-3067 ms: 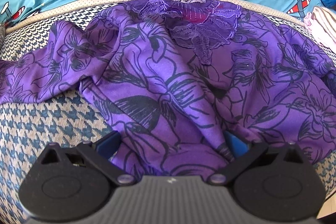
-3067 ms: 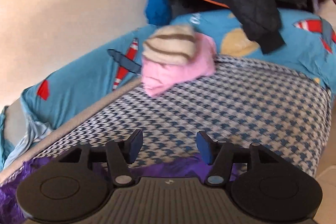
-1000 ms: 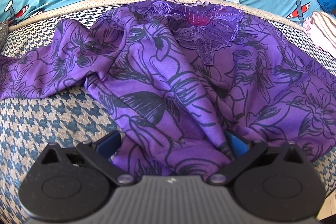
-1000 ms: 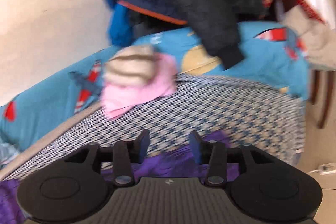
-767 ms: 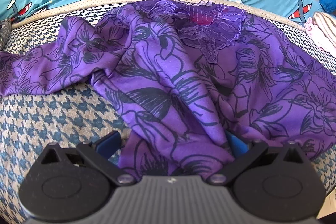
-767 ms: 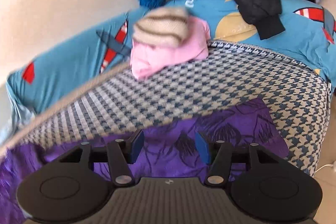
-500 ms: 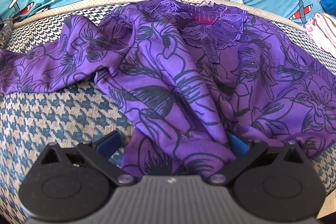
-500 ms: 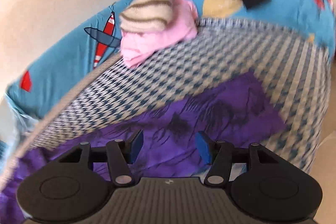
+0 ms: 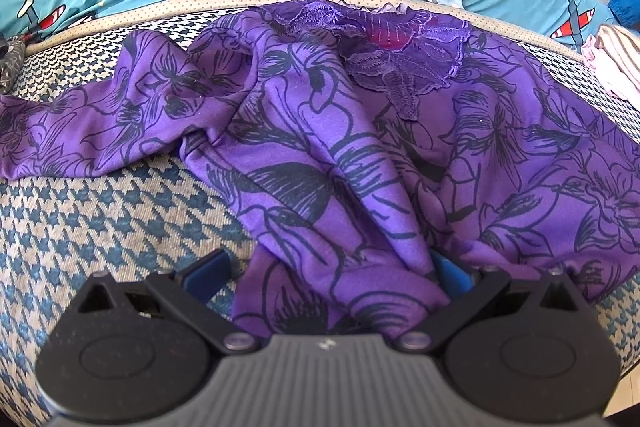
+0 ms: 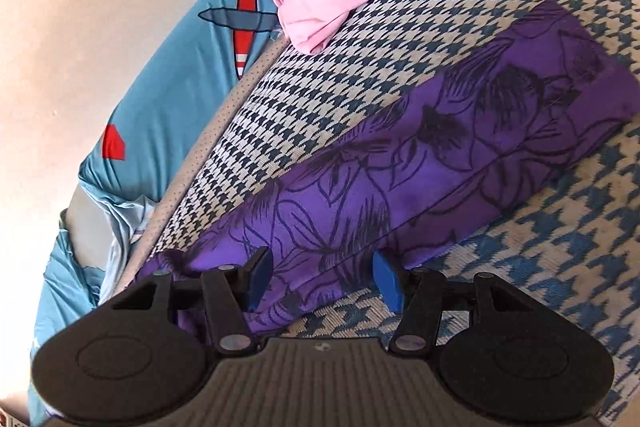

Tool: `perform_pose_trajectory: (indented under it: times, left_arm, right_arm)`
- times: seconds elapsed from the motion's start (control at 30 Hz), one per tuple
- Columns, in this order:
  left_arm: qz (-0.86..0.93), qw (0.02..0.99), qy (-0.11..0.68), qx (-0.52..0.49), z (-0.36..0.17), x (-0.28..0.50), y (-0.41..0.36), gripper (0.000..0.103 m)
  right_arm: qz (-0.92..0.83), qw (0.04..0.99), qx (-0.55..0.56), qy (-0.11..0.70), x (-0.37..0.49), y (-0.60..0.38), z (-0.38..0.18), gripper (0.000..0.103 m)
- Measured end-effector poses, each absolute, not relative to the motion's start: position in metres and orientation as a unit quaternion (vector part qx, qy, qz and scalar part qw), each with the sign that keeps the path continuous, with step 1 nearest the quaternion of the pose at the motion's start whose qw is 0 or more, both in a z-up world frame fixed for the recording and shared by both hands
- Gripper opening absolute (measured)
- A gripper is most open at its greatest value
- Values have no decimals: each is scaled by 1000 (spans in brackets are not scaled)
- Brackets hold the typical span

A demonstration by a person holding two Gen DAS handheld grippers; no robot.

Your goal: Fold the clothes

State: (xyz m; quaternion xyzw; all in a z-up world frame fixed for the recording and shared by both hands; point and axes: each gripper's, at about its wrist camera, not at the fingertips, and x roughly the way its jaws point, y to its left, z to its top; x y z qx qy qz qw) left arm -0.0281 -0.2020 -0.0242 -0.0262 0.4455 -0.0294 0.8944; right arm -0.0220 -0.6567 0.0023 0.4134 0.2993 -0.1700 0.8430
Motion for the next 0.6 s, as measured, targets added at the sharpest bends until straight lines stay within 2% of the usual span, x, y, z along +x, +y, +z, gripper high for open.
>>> perform_pose_trajectory:
  times: [0.23,0.33,0.4,0.47,0.6]
  left_arm:
    - [-31,895,444,-27,-24,-28,-202,103]
    - [-31,895,443,-28,-24,-28,-202,103]
    - [-31,896,442,-27,-25,-28,-202,103]
    - [-32,896,442,-26,-24,-28,-202,103]
    - [-33,896,442,-26,-24,-29,-201,103]
  right_arm:
    - [-177,874,334,306,1,-637,3,56]
    - [-184,885,293,311,9,-628,3,45]
    - [-192,892,263,315,13,-622,2,30]
    - [-194,896,242,318,15,-619,3,24]
    - [-197,902,213,320,19,-616,5,22]
